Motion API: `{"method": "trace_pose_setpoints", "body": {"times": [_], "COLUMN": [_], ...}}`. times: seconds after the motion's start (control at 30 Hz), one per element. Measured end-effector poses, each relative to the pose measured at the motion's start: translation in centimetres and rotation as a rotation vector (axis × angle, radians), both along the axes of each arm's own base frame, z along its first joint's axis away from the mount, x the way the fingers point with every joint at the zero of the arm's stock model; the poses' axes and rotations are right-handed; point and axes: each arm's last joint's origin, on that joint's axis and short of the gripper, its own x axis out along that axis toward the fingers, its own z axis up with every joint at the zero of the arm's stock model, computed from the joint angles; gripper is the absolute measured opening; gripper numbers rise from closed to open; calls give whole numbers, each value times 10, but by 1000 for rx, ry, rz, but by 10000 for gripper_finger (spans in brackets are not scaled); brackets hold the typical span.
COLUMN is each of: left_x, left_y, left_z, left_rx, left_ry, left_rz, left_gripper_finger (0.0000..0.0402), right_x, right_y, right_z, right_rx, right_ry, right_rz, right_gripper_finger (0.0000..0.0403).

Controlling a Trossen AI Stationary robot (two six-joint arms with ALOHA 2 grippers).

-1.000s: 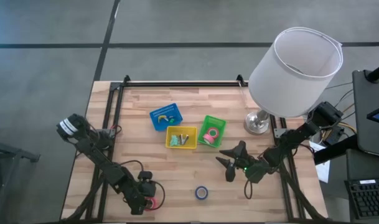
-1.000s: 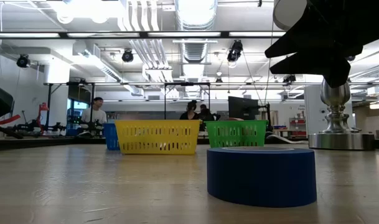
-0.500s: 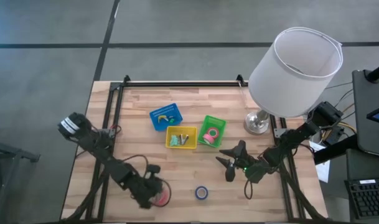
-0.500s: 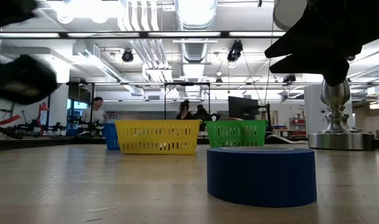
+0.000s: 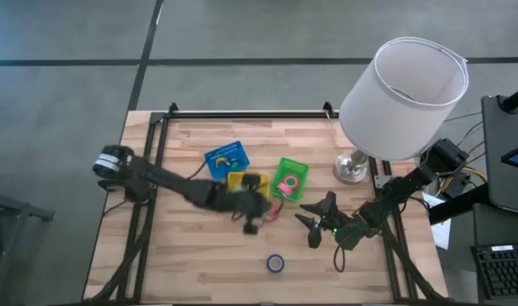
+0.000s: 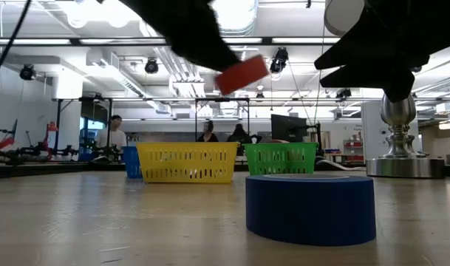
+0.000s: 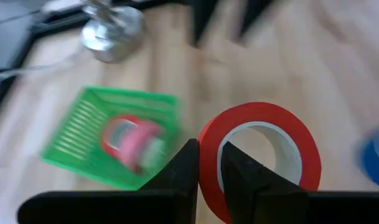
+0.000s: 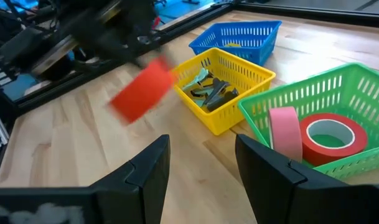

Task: Pick and place Stapler, Stapler remover, tape
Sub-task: Put the red tape into the green bin

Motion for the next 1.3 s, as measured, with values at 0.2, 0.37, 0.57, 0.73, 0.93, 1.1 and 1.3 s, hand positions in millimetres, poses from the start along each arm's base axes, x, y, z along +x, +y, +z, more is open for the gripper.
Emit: {"method": "trace_pose_setpoints", "body": {"times": [0.2, 0.37, 0.57, 0.73, 0.93, 1.1, 1.3], "left_x": [38, 66, 91, 98, 97, 96, 91], "left_y": [52, 87, 113, 125, 126, 128, 126], "left_z": [12, -6, -31, -40, -48, -47, -56], "left_rx": [15, 5, 5, 11, 49, 61, 36], "left_ry": [-38, 4, 46, 69, 124, 123, 188], "left_rz": [118, 190, 209, 235, 219, 242, 211], "left_gripper_finger": [46, 54, 55, 55, 55, 55, 55], "right_x": [0, 0, -3, -7, -8, -9, -9], "right_y": [0, 0, 3, 5, 6, 5, 5], "right_z": [0, 0, -5, -8, -8, -10, -11], "right_rx": [0, 32, 149, 173, 170, 162, 151], "right_ry": [0, -10, 1, 3, 6, 18, 31], "right_rz": [-2, -7, 42, 53, 58, 57, 57], "right_gripper_finger": [176, 176, 176, 176, 176, 176, 176]}}
